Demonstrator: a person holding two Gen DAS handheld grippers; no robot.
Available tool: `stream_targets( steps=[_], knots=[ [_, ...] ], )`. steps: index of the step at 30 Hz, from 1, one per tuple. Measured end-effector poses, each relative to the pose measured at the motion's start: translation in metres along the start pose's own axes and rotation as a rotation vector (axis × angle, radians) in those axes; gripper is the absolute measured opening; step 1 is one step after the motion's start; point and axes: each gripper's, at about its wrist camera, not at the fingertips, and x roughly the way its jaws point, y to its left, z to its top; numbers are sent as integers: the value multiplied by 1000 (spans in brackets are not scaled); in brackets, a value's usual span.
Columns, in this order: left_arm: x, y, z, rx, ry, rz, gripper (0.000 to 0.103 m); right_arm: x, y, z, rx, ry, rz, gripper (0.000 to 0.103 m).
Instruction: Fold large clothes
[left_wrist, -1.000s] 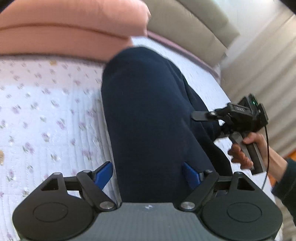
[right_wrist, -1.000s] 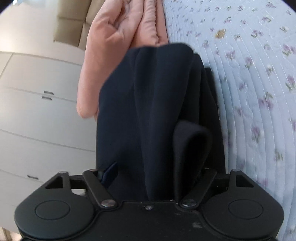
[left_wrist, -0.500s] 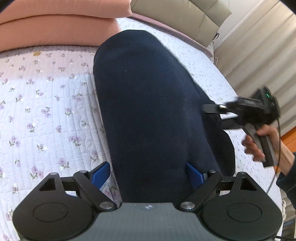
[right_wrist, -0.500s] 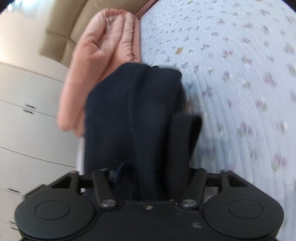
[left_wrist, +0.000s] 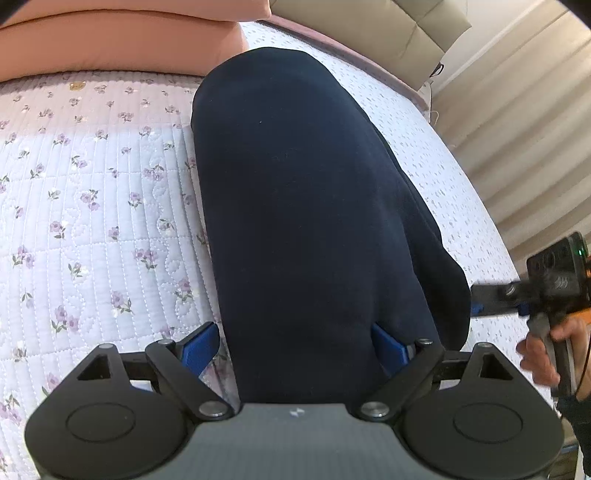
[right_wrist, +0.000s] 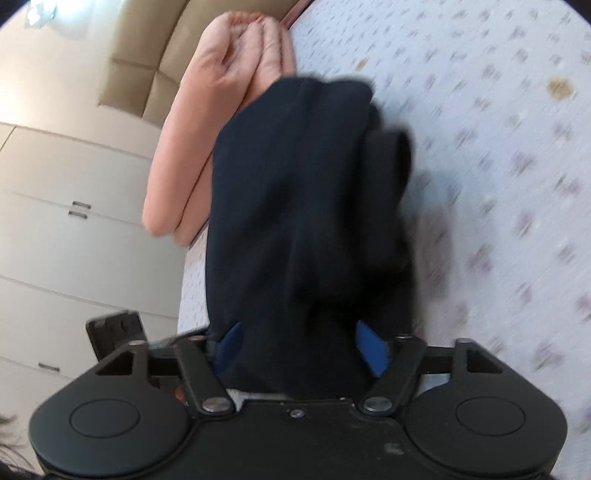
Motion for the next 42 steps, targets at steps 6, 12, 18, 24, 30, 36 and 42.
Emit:
stream_targets(
  steps=[6,12,18,24,30,36,42],
  knots=[
    [-6,-4,-4,17,-17,-4,91,-49,35,-10,-161,-294,108,8],
    [1,-10,-6,32,5,8,94,-12,-18,-17,-110,-143,-213,6],
    [8,-18,-11,68,31,40,96,-17,27,-1,-258,-158,-356,47],
    [15,-15,-15,40,41,31,99,21,110,52,-582,-262,-255,103],
    [12,-18,-17,41,22,52,99,149,104,116,-548,-107,-378,103],
    [10,-14,-12,13,2,72,100,182,84,133,-547,-148,-294,103],
    [11,-25,-14,37,5,116,101,174,82,138,-499,-216,-256,103]
  ],
)
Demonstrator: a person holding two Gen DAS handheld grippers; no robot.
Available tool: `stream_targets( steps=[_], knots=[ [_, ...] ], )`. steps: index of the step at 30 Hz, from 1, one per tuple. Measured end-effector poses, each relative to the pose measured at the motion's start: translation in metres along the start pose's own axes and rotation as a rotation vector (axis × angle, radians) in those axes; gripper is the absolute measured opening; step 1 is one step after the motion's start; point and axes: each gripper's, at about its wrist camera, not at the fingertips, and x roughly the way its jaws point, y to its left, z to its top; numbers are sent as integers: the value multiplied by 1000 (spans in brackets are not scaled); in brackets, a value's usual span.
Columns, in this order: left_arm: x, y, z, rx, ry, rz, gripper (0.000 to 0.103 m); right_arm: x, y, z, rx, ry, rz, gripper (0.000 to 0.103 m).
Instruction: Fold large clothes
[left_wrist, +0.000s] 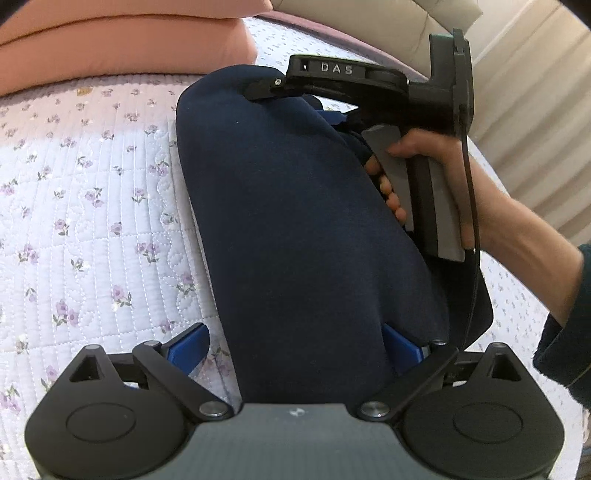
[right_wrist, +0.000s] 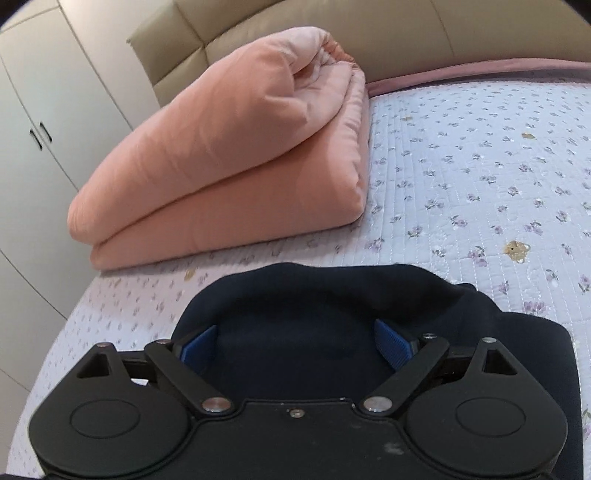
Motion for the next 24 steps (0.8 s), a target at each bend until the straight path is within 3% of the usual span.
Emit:
stream_targets(
  steps=[4,6,8,13,15,18,22,24],
  knots=[
    [-2,-5,-4,22,18,25,101,-38,-6,10,175,-121,-109,103],
    [-2,-6,-7,14,18,32,101,-63,-10,11,248,-139,-37,103],
    [-3,-8,-8,15,17,38,102,-78,-3,7,207,-95,-7,103],
    [-2,-8,-10,14,15,49,103,-78,14,-23,2,-4,-245,103],
    [-3,-9,-11,13,14,50,103,-69,1,-28,-1,-13,-274,103],
    [-1,-8,-10,12,16,50,103,-53,-15,-26,-34,-42,-425,103],
    [-3,-8,-12,12,14,46,103,-44,-51,-23,147,-25,-366,103],
    [-3,-5,-13,-1,17,37,103,-48,-51,-19,132,-34,-411,103]
  ],
)
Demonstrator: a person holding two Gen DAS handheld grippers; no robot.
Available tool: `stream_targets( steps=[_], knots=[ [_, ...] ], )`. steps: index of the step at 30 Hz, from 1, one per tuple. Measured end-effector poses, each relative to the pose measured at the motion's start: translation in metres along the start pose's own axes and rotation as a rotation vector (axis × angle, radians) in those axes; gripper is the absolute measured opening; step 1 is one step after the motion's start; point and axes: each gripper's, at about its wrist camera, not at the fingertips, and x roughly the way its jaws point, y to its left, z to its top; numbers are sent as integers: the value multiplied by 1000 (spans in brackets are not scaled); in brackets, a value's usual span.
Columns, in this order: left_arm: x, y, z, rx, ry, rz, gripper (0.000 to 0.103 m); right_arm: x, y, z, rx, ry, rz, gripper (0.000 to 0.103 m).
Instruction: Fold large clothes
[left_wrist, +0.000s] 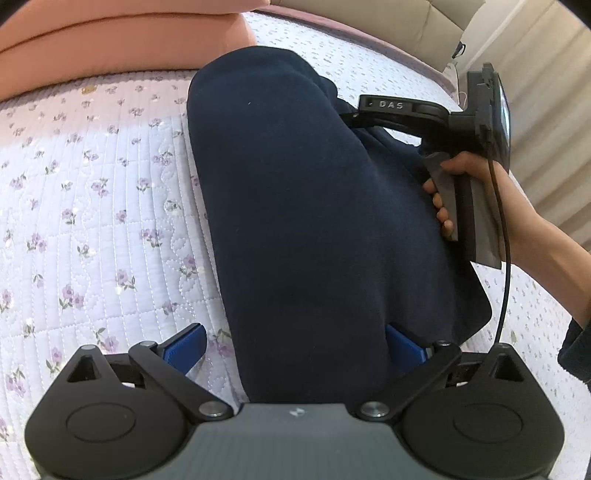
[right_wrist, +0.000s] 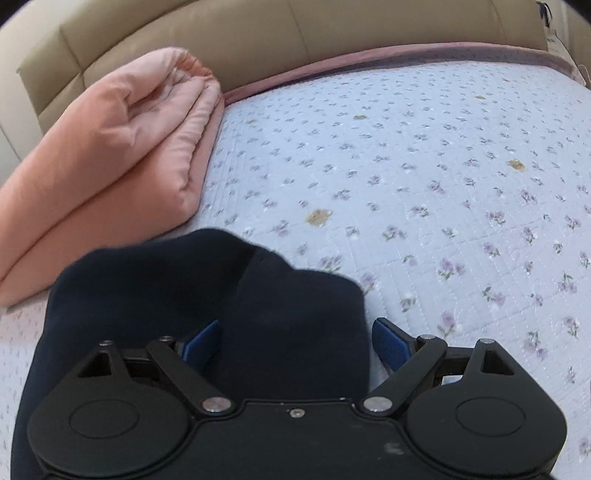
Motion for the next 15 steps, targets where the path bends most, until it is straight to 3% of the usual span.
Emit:
stream_targets(
  steps=[3,7,9,11,13,15],
  knots=[
    [-3,-1,-3,-2,-7,7,103,-20,0,7,32,7,-92,103],
    [-10,-2,-10,-26,22,7,103,-69,-5,1,49,48,76,102],
    [-20,-4,-12,-42,44,-23,96,-101,4,-17,-75,34,102,102],
    [-34,-10,-11,-10,-2,-41,96,-120,11,-37,-206,24,121,102],
    [-36,-14,-10,44,-32,2,103,-125,12,-58,-300,83,126,102],
    [-20,-10,-10,69,34,46,103,-116,6,-79,-357,180,89,102]
  ],
)
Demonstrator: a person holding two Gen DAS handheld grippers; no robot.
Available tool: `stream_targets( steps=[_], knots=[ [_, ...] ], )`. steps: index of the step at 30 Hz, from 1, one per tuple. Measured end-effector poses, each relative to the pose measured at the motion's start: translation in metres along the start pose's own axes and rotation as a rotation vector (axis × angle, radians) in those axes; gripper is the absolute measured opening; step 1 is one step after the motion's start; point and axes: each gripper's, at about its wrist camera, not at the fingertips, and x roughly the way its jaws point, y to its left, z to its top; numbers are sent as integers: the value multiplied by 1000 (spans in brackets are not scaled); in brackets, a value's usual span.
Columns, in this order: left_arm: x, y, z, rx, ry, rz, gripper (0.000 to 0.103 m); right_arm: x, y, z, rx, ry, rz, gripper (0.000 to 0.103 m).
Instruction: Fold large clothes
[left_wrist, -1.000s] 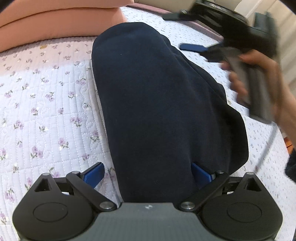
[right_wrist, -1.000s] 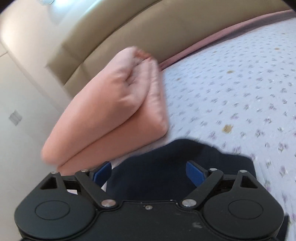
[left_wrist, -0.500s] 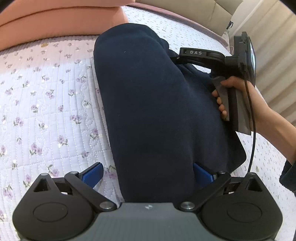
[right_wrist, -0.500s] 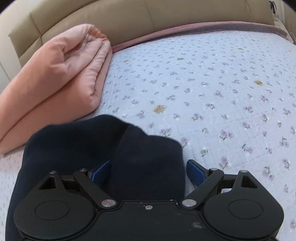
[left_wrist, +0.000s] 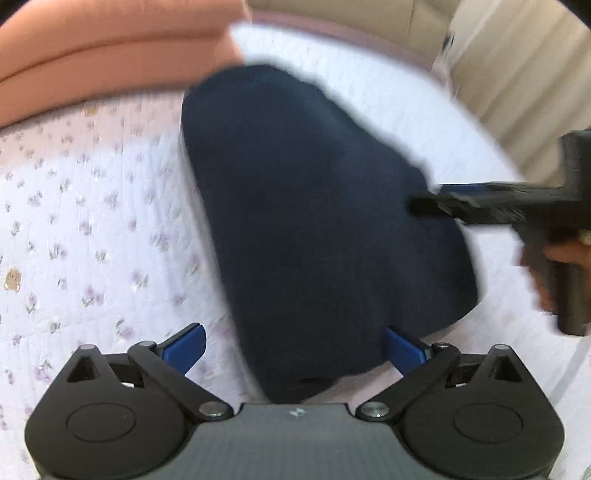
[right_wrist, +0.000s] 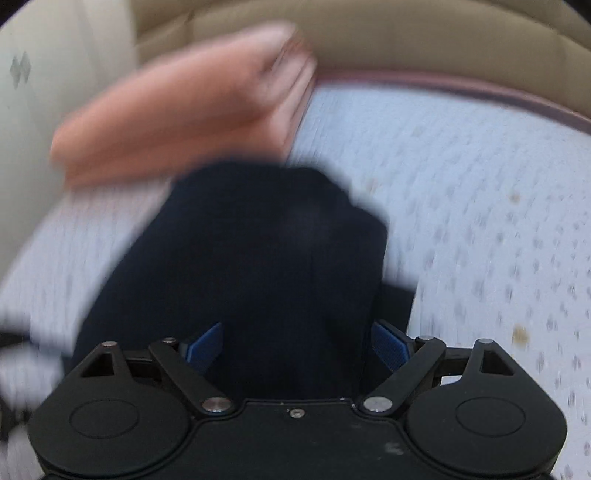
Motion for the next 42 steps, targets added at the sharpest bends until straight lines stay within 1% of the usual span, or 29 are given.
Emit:
stream_targets(
  steps=[1,2,3,5,6,7,8,10,11,12,13,14,16,18,19,20,21,22,24,25,30,32,35,37,39,40,42],
  knots=[
    [7,6,-3,-25,36,-27,103,7,-4,-11,-5,53,-21,103],
    [12,10,-5,-45,76,-44,101,12,-13,-22,1,95,-18,103],
    [15,11,-10,-41,116,-30,93,13,-23,-30,28,116,-1,103],
    [9,4,-18,60,114,24,94,4,-45,-37,113,127,40,103],
    [4,1,-20,94,119,32,94,0,-51,-36,137,141,36,103],
    [-2,0,-19,96,124,16,94,-6,-56,-33,166,155,29,103],
    [-8,2,-15,65,122,-17,94,-13,-60,-28,188,151,39,102],
    [-25,13,-3,-44,94,-103,97,-29,-66,-15,220,96,106,102],
    [-33,20,7,-100,66,-138,103,-34,-67,-8,226,67,138,103],
    [-38,27,16,-140,36,-159,103,-35,-69,2,231,48,164,103],
    [-41,32,29,-159,12,-171,103,-33,-69,9,232,39,185,103],
    [-41,36,41,-157,-4,-169,103,-27,-70,17,231,39,213,103],
    [-31,40,66,-143,-27,-166,103,-9,-73,31,243,58,273,102],
    [-14,48,85,-155,-4,-199,103,12,-78,39,270,77,326,103],
    [-2,51,92,-166,19,-246,103,21,-78,40,277,82,323,102],
    [7,53,95,-173,26,-278,102,28,-78,42,279,83,314,103],
    [16,54,99,-180,23,-287,103,37,-79,43,278,90,309,103],
    [23,48,100,-170,23,-276,103,42,-80,41,280,102,312,103],
    [34,44,104,-127,28,-236,103,57,-85,41,298,137,358,103],
    [37,45,105,-117,33,-237,103,57,-85,37,306,146,380,103],
    [50,70,110,-176,67,-310,103,68,-78,39,264,105,439,103],
    [60,80,112,-215,79,-346,103,75,-75,44,237,69,472,103],
    [76,89,114,-263,77,-399,103,86,-69,50,202,11,530,103],
    [83,89,116,-275,65,-412,103,93,-66,56,171,6,556,103],
    [87,87,120,-267,63,-402,103,94,-66,57,149,24,577,103],
    [88,85,122,-266,66,-398,103,91,-68,57,157,40,585,103],
    [88,83,123,-259,64,-392,101,95,-70,61,228,73,600,91]
  ],
)
